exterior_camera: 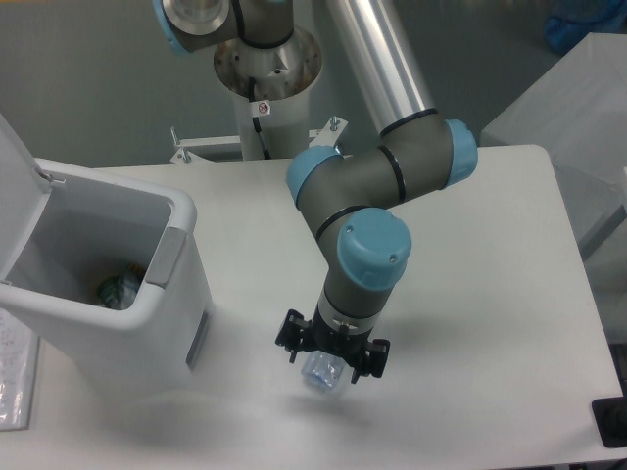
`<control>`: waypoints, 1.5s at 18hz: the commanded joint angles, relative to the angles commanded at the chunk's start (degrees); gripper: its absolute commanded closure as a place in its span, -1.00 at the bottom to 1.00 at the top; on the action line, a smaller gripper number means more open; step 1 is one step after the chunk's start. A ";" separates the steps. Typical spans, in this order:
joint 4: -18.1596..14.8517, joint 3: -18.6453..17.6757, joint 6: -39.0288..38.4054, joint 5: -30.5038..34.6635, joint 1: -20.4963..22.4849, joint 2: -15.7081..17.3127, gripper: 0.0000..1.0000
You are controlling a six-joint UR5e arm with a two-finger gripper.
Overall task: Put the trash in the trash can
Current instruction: 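Grasp the clear plastic bottle by its end with the gripper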
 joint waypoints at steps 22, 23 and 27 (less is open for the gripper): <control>1.40 0.35 -2.45 13.63 -5.45 -6.68 -0.82; 1.84 0.35 -3.42 13.54 -5.45 -6.77 -0.64; 2.20 0.44 -4.22 13.63 -5.45 -7.03 -0.24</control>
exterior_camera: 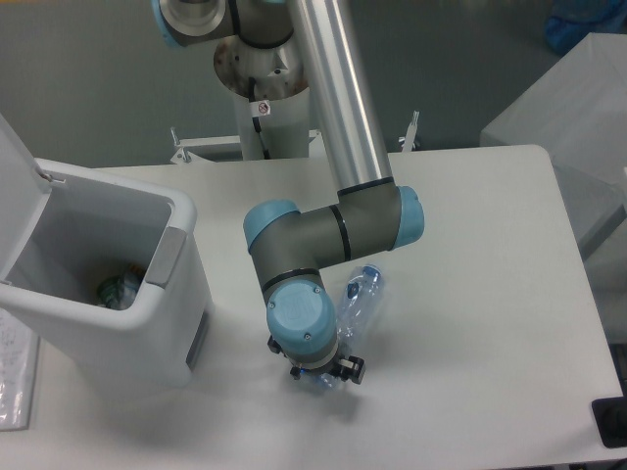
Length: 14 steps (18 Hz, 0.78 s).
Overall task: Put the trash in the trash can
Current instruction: 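Grasp the clear plastic bottle by its end with the gripper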
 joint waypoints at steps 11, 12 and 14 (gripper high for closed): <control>0.62 3.51 -1.85 -1.84 -0.09 1.40 -0.13; 0.62 4.12 -1.85 -3.59 0.35 2.45 -0.13; 0.62 5.36 -1.85 -7.10 1.31 4.30 -0.13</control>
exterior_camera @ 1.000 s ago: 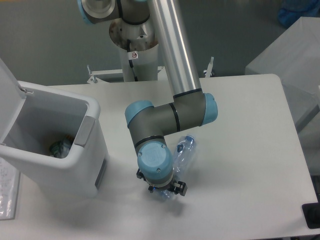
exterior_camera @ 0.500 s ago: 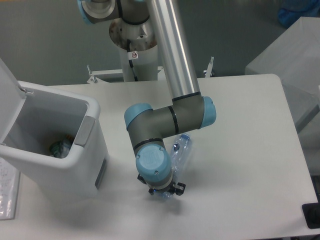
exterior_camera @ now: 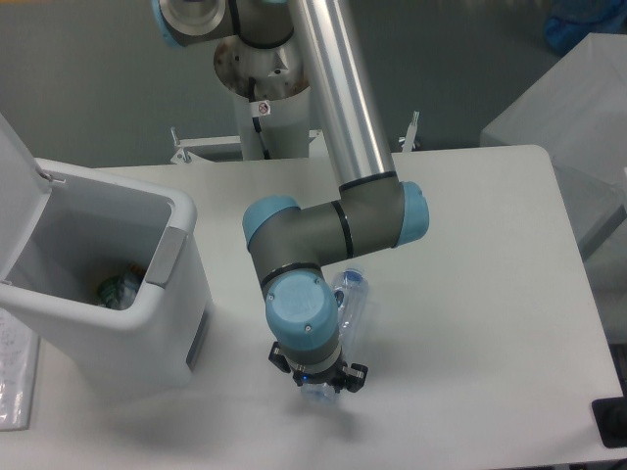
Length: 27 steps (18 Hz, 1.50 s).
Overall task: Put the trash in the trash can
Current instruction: 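Grasp the clear plastic bottle by its end with the gripper, then lift the bottle and carry it over the white bin, releasing it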
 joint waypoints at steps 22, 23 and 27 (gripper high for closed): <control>4.83 9.94 -13.45 -56.50 8.00 13.81 -0.13; 5.36 9.94 -13.71 -59.05 8.09 13.81 -0.13; 5.71 9.85 -16.87 -63.03 8.35 13.89 -0.13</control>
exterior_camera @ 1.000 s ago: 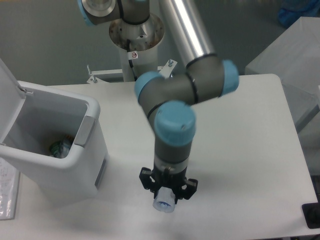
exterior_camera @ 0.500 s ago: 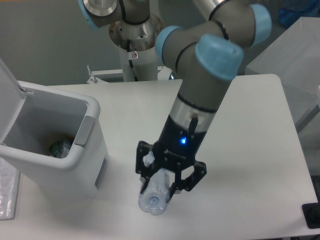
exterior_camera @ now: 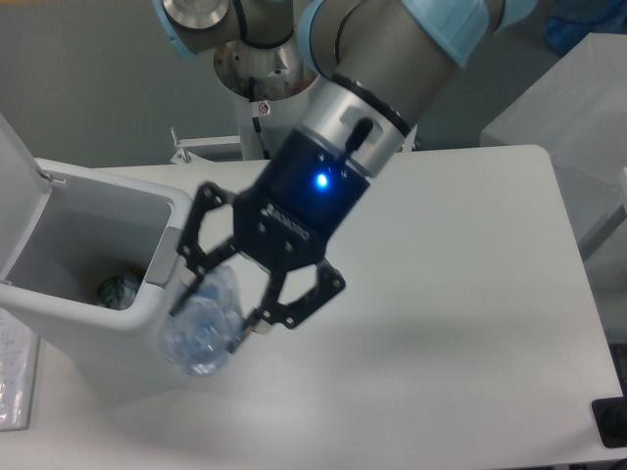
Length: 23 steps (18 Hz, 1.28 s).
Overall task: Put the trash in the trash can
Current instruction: 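Lift the bottle and carry it over the white bin, releasing it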
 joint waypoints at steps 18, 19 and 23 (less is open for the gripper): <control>3.42 -12.56 -0.89 -1.32 -5.79 7.82 -0.13; 5.26 -14.13 -0.02 -1.15 -6.32 8.00 -0.13; 7.47 -16.43 3.42 -1.15 -7.47 8.00 -0.13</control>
